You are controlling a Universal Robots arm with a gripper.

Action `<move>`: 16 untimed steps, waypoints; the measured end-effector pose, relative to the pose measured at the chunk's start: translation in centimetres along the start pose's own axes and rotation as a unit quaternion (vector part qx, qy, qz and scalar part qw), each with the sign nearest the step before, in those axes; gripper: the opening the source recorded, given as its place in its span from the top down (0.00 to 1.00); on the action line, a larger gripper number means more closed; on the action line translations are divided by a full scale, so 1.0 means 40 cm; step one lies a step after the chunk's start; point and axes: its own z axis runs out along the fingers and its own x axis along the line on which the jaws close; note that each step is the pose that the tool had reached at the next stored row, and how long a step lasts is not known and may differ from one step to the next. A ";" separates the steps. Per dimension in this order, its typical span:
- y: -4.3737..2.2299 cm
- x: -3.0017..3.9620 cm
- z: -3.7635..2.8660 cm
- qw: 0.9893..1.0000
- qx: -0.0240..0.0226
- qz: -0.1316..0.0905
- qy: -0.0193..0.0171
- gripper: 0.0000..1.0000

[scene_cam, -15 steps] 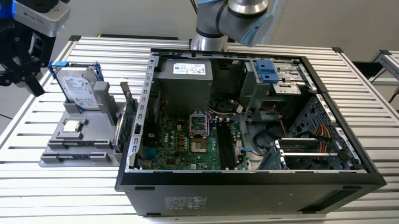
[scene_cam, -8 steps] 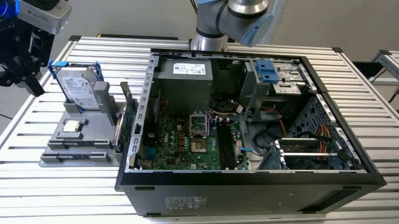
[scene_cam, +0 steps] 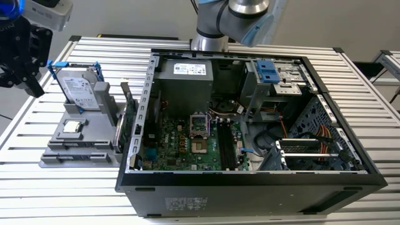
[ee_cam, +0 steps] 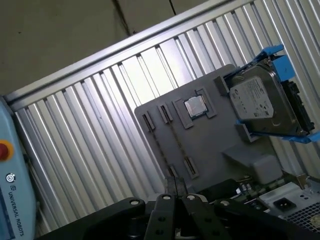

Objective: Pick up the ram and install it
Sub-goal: 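Pick up the ram and move it above insertion slot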

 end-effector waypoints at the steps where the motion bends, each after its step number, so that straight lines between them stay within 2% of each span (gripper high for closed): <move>1: 0.000 0.000 0.000 1.000 0.000 -0.005 0.000 1.00; 11: 0.000 0.000 0.000 0.999 0.006 -0.045 0.002 1.00; 16: 0.000 0.000 0.000 0.998 0.007 -0.059 0.005 1.00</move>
